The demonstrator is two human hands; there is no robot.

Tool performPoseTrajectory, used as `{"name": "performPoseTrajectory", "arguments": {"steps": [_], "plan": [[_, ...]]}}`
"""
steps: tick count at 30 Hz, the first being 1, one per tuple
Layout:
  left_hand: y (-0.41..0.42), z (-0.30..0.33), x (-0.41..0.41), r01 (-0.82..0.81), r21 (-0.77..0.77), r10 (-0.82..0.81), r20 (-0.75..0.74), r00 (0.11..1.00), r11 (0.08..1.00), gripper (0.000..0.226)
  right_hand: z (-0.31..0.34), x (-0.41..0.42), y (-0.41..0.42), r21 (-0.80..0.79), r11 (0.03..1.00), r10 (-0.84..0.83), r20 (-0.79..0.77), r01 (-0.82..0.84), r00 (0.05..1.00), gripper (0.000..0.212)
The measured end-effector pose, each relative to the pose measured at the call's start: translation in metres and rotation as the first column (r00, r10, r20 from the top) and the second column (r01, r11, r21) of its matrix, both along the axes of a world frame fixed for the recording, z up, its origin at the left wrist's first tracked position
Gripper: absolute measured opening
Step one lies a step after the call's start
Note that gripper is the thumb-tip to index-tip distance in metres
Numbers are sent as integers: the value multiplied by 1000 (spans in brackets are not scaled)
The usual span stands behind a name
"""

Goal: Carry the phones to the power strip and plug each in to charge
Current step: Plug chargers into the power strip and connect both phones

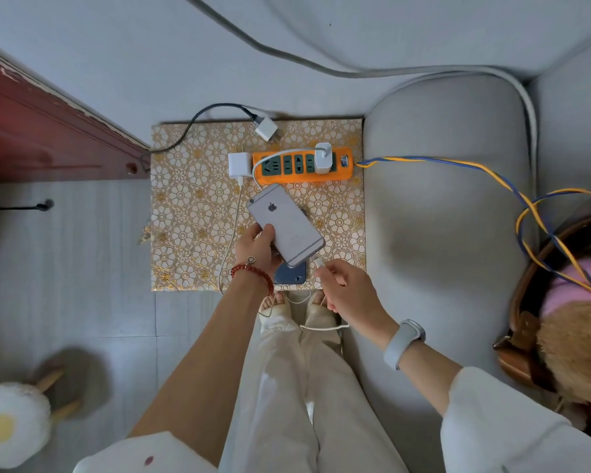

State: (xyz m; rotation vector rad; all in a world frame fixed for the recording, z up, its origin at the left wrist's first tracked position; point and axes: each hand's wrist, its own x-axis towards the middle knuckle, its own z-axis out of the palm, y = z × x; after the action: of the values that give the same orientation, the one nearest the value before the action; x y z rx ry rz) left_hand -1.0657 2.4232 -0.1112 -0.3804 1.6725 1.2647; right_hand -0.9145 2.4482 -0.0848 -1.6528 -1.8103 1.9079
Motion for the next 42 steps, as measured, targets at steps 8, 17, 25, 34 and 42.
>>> {"name": "performPoseTrajectory", "arguments": {"steps": [8, 17, 25, 34, 42], "plan": [[-1, 5, 4, -90, 42, 88, 41, 995, 995, 21, 1, -3, -2, 67, 998, -12, 47, 9, 999, 16], [2, 5, 5, -67, 40, 65, 37, 997, 997, 20, 5, 1, -1, 80, 997, 10, 71, -16, 997, 19], [3, 2, 7, -44, 37, 43, 30, 999, 998, 18, 0, 3, 1, 95, 995, 26, 75, -33, 997, 19], [5, 1, 7, -68, 25, 68, 15, 998, 997, 17, -4, 1, 5, 115, 993, 21, 77, -30, 997, 20], [7, 2, 9, -61, 31, 61, 2, 998, 998, 11, -5, -4, 9, 130, 991, 31, 75, -41, 997, 18]]}}
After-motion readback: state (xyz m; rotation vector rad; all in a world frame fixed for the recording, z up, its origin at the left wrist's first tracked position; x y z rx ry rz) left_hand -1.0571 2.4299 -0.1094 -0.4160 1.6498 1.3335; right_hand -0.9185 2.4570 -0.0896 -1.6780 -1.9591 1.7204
